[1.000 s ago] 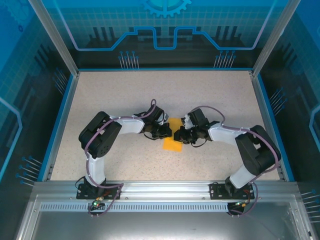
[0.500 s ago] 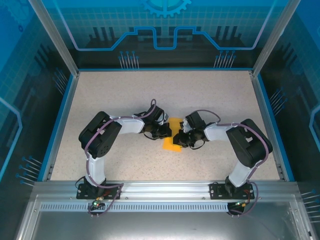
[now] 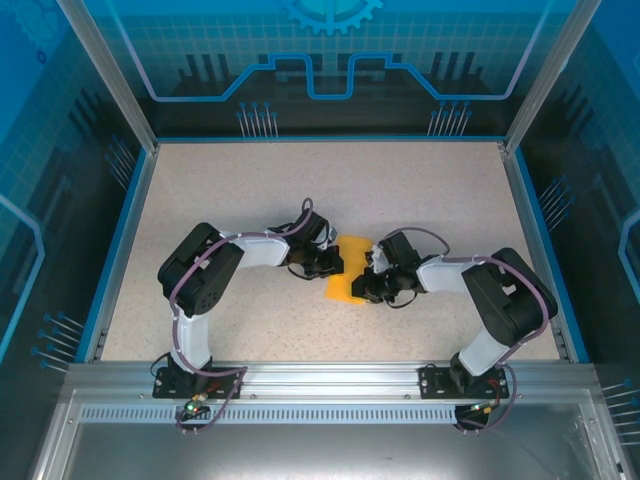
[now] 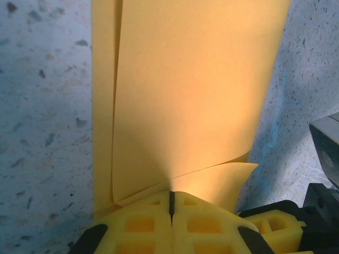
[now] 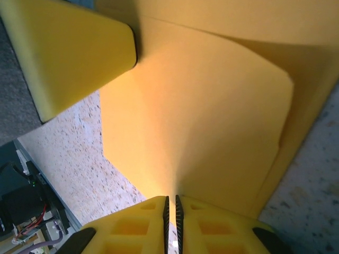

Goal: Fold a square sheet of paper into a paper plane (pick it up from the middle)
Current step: Fold the triangle a second time at the center of the table.

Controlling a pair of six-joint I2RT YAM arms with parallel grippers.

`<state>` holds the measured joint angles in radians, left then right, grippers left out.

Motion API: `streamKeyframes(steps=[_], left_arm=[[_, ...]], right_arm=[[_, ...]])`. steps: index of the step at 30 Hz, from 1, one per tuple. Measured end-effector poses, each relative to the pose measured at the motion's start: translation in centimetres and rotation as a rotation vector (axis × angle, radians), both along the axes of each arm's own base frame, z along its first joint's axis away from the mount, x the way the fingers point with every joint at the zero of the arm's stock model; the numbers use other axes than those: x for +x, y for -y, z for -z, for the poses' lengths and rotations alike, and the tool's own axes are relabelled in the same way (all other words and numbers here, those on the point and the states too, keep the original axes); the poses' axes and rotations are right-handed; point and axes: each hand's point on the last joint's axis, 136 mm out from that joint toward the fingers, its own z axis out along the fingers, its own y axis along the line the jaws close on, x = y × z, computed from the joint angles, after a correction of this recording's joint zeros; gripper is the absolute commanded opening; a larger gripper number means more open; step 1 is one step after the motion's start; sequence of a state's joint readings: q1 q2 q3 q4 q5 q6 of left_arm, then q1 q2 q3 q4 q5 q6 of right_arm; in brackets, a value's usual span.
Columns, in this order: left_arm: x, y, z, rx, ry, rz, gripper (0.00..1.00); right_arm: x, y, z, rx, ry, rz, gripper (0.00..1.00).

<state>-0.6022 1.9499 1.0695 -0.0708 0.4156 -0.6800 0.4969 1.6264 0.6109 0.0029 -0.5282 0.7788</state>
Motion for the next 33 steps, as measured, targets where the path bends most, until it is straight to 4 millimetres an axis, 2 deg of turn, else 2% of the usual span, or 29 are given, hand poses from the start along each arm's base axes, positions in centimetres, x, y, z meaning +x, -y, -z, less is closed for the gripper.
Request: streamKeyframes(steps=[15, 21, 25, 27, 33], left_arm=[[0.0, 0.0, 0.0, 0.000, -0.001, 0.000, 0.06], [0.0, 0.0, 0.0, -0.002, -0.001, 0.000, 0.07], [0.0, 0.1, 0.0, -0.004, -0.002, 0.001, 0.08], [0.0, 0.1, -0.1, -0.005, -0.003, 0.003, 0.08], [-0.1, 0.1, -0.1, -0.006, -0.005, 0.002, 0.11]], right_arm=[[-2.3, 1.9, 0.0, 0.002, -0.001, -0.001, 0.16], [-2.9, 3.3, -0.5, -0.008, -0.019, 0.033, 0.23], [-2.1, 4.2, -1.9, -0.036, 0.022, 0.072, 0.29], [-0.9, 4.5, -2.7, -0.051, 0.048, 0.097, 0.29], [1.4, 3.9, -3.7, -0.050, 0.067, 0.128, 0.33]])
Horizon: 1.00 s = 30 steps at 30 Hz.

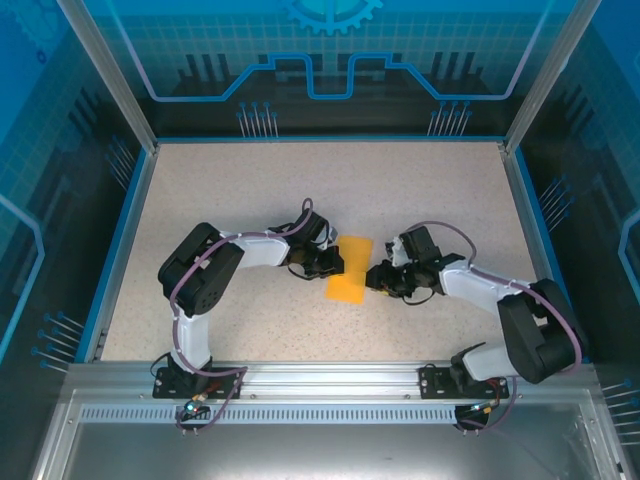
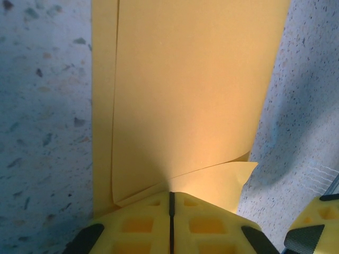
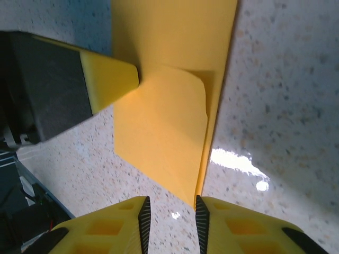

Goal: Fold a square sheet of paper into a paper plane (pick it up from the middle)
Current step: Fold the triangle a second time at the center of the table, then turn over the paper at the center of the table.

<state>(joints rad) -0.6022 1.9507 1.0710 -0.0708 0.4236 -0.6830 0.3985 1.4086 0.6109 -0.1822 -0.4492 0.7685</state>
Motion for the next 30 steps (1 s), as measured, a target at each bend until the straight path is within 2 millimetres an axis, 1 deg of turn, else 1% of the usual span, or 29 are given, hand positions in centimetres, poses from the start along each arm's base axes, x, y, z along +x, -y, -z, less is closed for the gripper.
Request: streamKeyframes(steps=[4, 12, 18, 24, 27, 30], left_arm=[[0.0, 0.0, 0.0, -0.001, -0.005, -0.006, 0.13], [0.3, 0.2, -0.4, -0.005, -0.007, -0.012, 0.13], [0.3, 0.2, -0.5, -0.002, -0.011, -0.013, 0.13], [0.1, 0.1, -0.4, 0.003, -0.017, -0.012, 0.12], [0.1, 0.1, -0.3, 0.005, -0.020, -0.013, 0.11], [0.0, 0.0, -0.2, 0.010, -0.026, -0.013, 0.11]], right_arm=[[0.7, -0.2, 0.5, -0.006, -0.025, 0.019, 0.35], [1.9, -0.7, 1.7, -0.013, -0.062, 0.034, 0.36], [2.7, -0.8, 1.9, -0.027, -0.056, 0.045, 0.36], [2.6, -0.6, 3.0, -0.044, -0.089, 0.056, 0.36], [2.7, -0.7, 3.0, -0.042, -0.093, 0.061, 0.36], [2.7, -0.7, 3.0, -0.036, -0.100, 0.064, 0.33]])
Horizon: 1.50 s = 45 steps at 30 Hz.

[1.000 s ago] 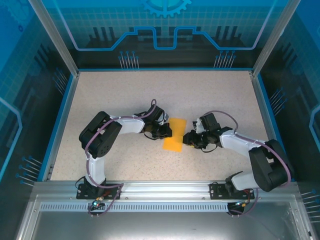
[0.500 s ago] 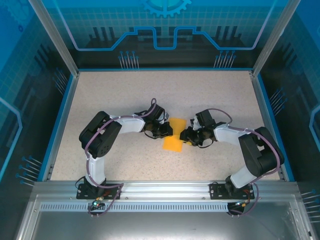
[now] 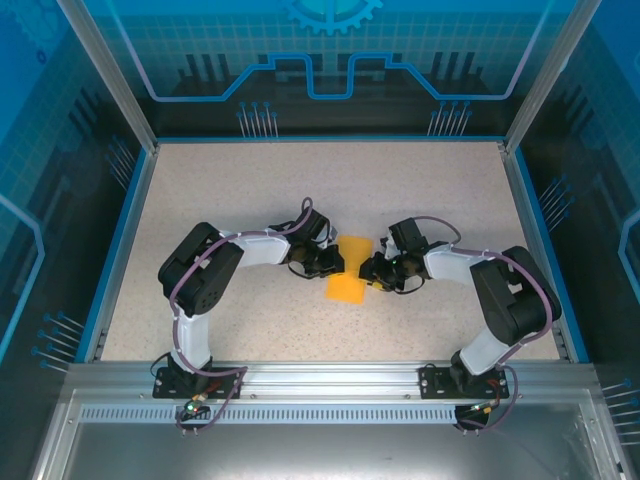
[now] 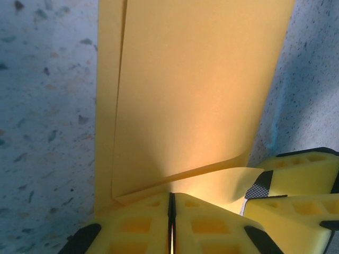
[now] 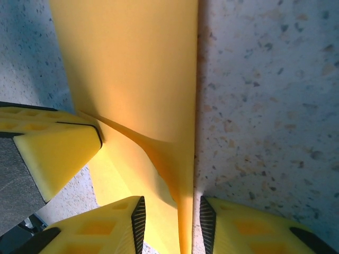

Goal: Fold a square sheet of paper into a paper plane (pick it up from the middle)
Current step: Turn over the paper at the center of the table.

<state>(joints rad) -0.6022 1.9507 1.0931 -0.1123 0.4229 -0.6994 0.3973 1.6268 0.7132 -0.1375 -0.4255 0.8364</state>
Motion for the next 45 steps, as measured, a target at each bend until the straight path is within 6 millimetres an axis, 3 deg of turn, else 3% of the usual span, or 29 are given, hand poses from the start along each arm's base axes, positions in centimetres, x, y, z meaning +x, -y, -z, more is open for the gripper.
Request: streamKeyframes(steps=[15, 25, 31, 37, 45], left_arm=[[-0.1, -0.2, 0.2, 0.014, -0.007, -0.002, 0.11], [-0.1, -0.2, -0.2, 0.006, -0.004, -0.009, 0.16], [0.6, -0.1, -3.7, -0.031, 0.076, -0.019, 0.19], [0.7, -1.7, -8.4, -0.042, 0.208, -0.071, 0.22], [0.2, -6.4, -11.8, 0.018, 0.351, -0.199, 0.28]], right_arm=[[1.3, -1.0, -0.8, 0.063, 0.043, 0.009, 0.32], [0.4, -1.4, -0.5, 0.109, 0.050, -0.019, 0.17], [0.4, -1.5, -0.5, 0.122, 0.059, -0.027, 0.11], [0.3, -1.0, -1.9, 0.091, 0.084, -0.035, 0.08], [1.3, 1.1, -7.1, -0.083, 0.201, -0.030, 0.08]])
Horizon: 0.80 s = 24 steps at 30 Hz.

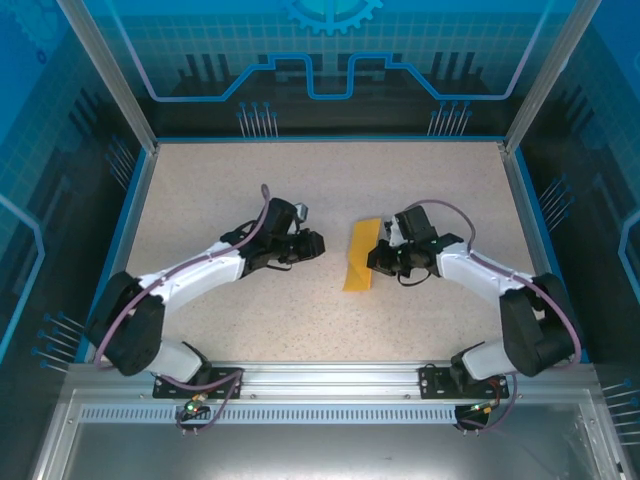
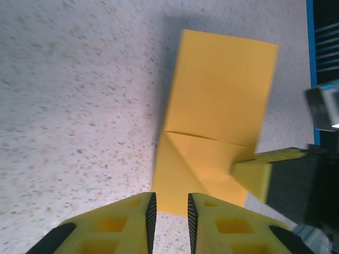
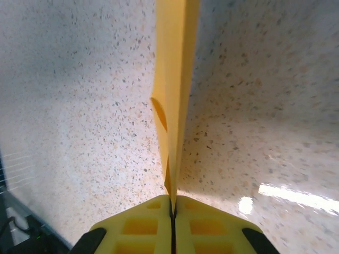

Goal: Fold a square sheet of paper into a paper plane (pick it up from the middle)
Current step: Turn over the paper at the center of the table.

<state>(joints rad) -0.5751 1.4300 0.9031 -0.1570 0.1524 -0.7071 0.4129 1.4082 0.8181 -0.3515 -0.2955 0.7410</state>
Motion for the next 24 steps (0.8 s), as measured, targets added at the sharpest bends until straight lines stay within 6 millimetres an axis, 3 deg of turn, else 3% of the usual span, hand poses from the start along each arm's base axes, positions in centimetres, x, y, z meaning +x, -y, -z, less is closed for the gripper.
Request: streamKeyframes(steps=[5, 16, 19, 24], left_arm=[[-0.7, -2.4, -0.5, 0.040, 0.049, -0.068, 0.31], [-1.4, -7.1, -2.5, 0.084, 0.165, -0.239, 0.45], [-1.7, -8.2, -2.7, 0.100, 0.185, -0.275, 0.47], [-2.2, -10.3, -2.5, 0.130, 0.197, -0.355, 0.51]], right_arm=[[0.1, 1.4, -3.8, -0.180, 0.078, 0.005, 0.08], [-1.7, 5.4, -9.0, -0.695, 0.134, 0.017, 0.08], [-1.6, 5.7, -9.2, -0.830, 0.116, 0.003, 0.08], [-1.6, 5.4, -7.4, -1.031, 0.041, -0.054, 0.08]])
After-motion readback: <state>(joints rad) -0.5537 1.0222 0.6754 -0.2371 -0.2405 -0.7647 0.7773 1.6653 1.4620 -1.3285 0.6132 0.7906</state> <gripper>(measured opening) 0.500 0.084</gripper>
